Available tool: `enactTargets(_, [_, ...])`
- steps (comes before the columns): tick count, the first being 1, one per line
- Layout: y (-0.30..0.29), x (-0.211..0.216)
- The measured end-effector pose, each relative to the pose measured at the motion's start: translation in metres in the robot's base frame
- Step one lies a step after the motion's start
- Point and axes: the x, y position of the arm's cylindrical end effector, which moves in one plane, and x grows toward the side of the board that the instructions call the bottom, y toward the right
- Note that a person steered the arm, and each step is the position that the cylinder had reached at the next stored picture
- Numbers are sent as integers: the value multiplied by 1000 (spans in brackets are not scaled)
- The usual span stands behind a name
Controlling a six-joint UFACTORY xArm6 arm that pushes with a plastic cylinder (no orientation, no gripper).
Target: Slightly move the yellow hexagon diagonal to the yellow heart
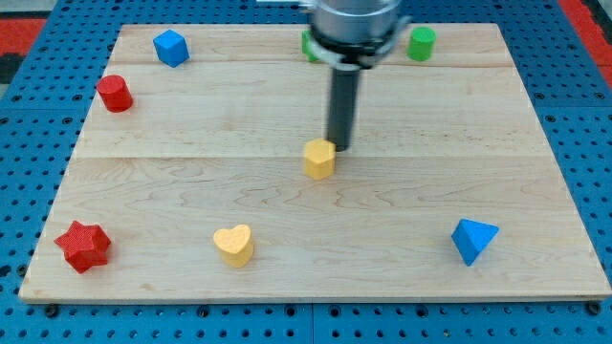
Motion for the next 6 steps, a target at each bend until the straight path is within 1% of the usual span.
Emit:
enactTargets(2, [23, 21])
enactTargets(3, [11, 42])
enactTargets(5, [10, 42])
enactTargets(6, [9, 107])
